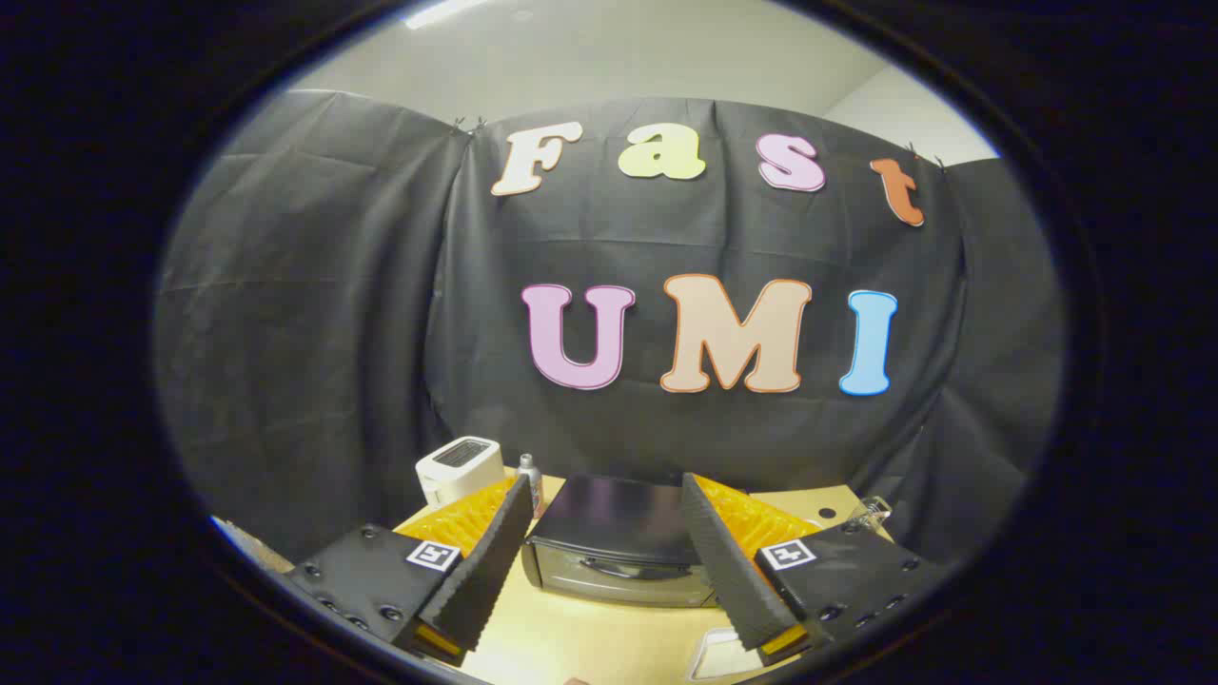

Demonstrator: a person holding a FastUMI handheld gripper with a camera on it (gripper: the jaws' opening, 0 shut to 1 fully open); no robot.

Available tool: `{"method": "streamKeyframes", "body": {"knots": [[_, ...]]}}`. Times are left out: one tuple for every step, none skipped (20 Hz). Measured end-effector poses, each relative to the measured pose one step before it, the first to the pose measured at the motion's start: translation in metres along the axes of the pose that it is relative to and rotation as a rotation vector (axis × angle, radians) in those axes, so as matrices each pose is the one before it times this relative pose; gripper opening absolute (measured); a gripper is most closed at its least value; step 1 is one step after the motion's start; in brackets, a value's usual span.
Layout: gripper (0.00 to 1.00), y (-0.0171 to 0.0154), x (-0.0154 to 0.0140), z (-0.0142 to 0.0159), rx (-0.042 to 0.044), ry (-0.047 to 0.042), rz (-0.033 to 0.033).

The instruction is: Open the toaster oven, put the food inside, and close the toaster oven door.

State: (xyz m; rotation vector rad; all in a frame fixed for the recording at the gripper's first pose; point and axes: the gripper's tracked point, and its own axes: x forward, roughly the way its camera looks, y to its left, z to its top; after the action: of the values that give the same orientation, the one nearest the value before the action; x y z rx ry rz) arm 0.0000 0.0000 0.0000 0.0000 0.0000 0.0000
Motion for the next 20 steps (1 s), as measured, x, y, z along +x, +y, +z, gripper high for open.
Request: {"method": "streamKeyframes", "body": {"knots": [[0.99,0.0017,0.00415,-0.0038,0.00841,0.00421,-0.00517],[0.99,0.00136,0.00448,-0.00023,0.00711,0.00249,-0.00744],[0.99,0.0013,0.00338,0.00014,0.00425,0.00201,-0.00728],[0.99,0.00081,0.00401,-0.00104,0.00173,0.00362,-0.00551],[0.99,0.00102,0.00315,-0.00272,0.00149,0.00264,-0.00505],[0.99,-0.00003,0.00427,-0.00256,-0.00004,0.0031,-0.00654],[0.99,-0.00066,0.00462,-0.00289,-0.00013,0.00731,-0.01222],[0.99,-0.00051,0.00361,-0.00139,0.00234,0.00526,-0.01075],[0.99,0.00098,0.00545,-0.00204,0.00641,0.00311,-0.00727],[0.99,0.00203,0.00366,0.00018,0.00717,0.00074,0.00011],[0.99,0.00303,0.00573,-0.00228,0.00371,0.0019,0.00269],[0.99,0.00122,0.00472,-0.00076,-0.00196,0.00078,-0.0024],[0.99,-0.00021,0.00206,-0.00324,-0.0045,0.00404,-0.00486],[0.99,0.00051,0.00321,-0.00296,-0.00358,0.00591,-0.00287],[0.99,0.00265,0.00166,-0.00296,-0.00245,0.0089,0.00117],[0.99,0.00206,0.0027,-0.00153,-0.00361,0.0041,0.00272],[0.99,0.00046,0.0041,-0.00274,-0.00508,0.00669,-0.00136],[0.99,0.00108,0.00118,-0.00249,-0.00328,0.0058,-0.00233],[0.99,0.00265,0.00178,-0.00403,-0.00043,0.0048,-0.00161],[0.99,0.00218,0.00154,-0.00267,0.0042,0.00155,0.001]]}}
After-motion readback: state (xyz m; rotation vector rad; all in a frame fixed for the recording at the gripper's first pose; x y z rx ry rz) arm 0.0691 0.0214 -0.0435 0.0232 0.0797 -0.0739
